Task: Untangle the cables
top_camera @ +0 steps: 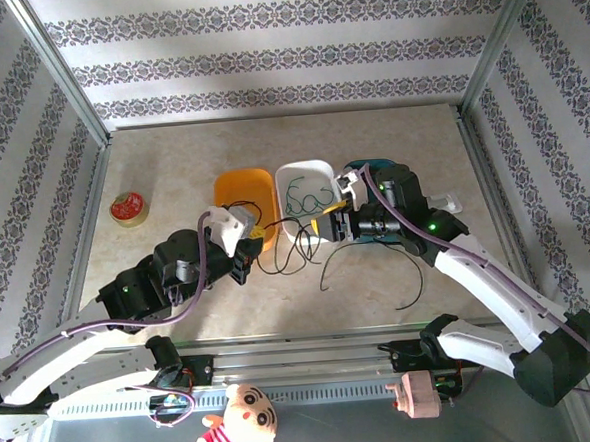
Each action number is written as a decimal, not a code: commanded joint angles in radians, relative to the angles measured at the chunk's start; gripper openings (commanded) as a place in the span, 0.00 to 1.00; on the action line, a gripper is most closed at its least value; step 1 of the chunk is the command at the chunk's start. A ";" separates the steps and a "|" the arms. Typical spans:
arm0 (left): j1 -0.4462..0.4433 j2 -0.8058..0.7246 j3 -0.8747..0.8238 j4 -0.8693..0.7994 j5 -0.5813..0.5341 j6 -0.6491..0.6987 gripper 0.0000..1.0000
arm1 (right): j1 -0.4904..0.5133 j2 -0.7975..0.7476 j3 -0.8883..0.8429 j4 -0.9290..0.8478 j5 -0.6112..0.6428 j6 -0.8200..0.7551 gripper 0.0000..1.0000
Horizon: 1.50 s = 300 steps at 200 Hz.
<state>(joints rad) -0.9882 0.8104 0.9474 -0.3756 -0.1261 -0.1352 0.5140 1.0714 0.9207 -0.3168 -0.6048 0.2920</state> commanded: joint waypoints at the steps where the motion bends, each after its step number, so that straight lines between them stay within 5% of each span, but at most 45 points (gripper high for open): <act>1: -0.010 -0.014 -0.004 -0.003 0.036 -0.011 0.00 | 0.001 0.033 0.004 0.014 -0.134 -0.025 0.57; 80: -0.009 -0.014 0.004 -0.002 0.048 -0.004 0.00 | 0.002 0.080 -0.037 0.038 -0.332 0.004 0.52; 104: -0.009 -0.016 -0.003 -0.003 0.032 -0.004 0.00 | 0.000 0.080 -0.040 0.036 -0.335 0.017 0.22; 110: -0.010 -0.017 -0.007 -0.004 0.025 -0.006 0.00 | -0.002 0.072 -0.041 0.034 -0.310 0.021 0.11; 127: -0.009 -0.021 -0.022 -0.008 -0.013 -0.011 0.00 | -0.010 0.039 -0.042 0.026 -0.251 0.022 0.00; 177: 0.013 -0.029 -0.101 -0.062 -0.245 -0.062 0.00 | -0.094 -0.081 -0.030 -0.008 -0.055 0.027 0.00; 257: 0.065 -0.122 -0.224 -0.078 -0.246 -0.158 0.00 | -0.234 -0.308 0.050 0.019 0.560 0.045 0.00; 300: 0.087 -0.151 -0.266 -0.103 -0.311 -0.200 0.00 | -0.261 -0.347 0.054 0.076 0.705 0.102 0.00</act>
<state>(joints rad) -0.9264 0.6868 0.7059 -0.4328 -0.3779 -0.2882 0.2642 0.7372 0.9577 -0.2913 -0.0460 0.3454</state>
